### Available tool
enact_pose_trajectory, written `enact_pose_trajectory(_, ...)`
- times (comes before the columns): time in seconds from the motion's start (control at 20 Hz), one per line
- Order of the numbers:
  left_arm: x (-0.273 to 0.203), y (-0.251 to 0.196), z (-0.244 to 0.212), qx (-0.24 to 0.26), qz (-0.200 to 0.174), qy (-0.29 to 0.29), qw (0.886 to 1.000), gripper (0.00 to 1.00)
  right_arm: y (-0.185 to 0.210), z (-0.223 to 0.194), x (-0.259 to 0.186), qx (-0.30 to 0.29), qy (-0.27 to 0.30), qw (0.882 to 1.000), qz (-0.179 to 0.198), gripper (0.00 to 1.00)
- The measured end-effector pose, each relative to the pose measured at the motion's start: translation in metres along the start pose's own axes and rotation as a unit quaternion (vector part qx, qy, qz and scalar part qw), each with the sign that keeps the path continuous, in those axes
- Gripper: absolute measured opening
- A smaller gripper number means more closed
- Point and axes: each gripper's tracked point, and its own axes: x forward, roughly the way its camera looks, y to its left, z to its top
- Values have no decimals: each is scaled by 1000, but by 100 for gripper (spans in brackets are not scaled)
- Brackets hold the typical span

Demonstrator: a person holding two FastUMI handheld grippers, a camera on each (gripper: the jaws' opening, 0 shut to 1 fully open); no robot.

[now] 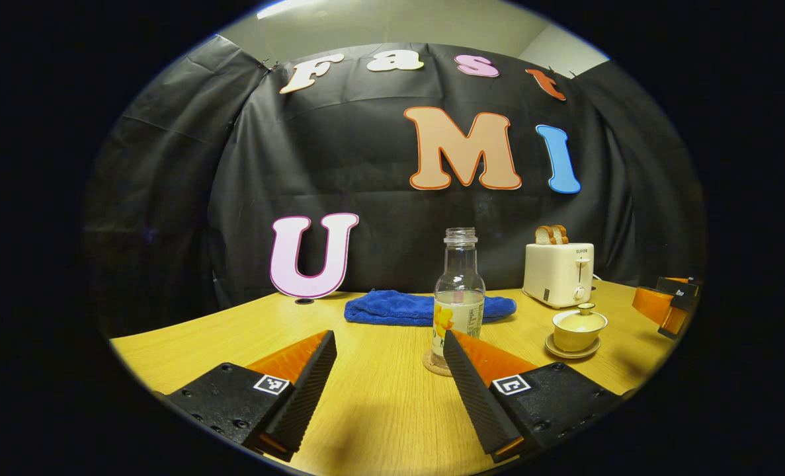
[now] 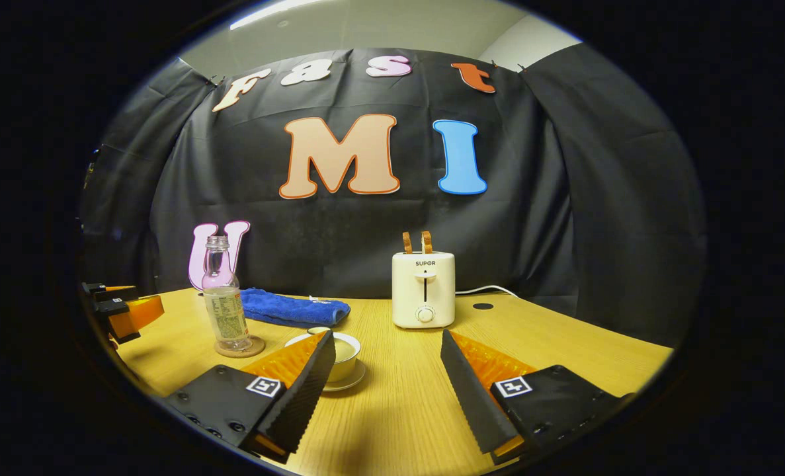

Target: Open the teacup lid with one hand, grasp the water bottle and pour water into the teacup with the other hand; after pouring, place the water bottle on the coaster and then close the teacup lid.

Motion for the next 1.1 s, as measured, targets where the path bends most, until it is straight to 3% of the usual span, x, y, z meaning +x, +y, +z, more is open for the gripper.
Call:
enact_pose_trajectory(0.7,0,0,0,0,0,1,1000,95,0,0,0,0,0,1000,0,96)
enact_pose_trajectory(0.75,0,0,0,0,0,0,1000,95,0,-1,0,0,0,1000,0,100)
enact_pose_trajectory(1.1,0,0,0,0,0,0,1000,95,-1,-1,0,0,0,1000,0,96)
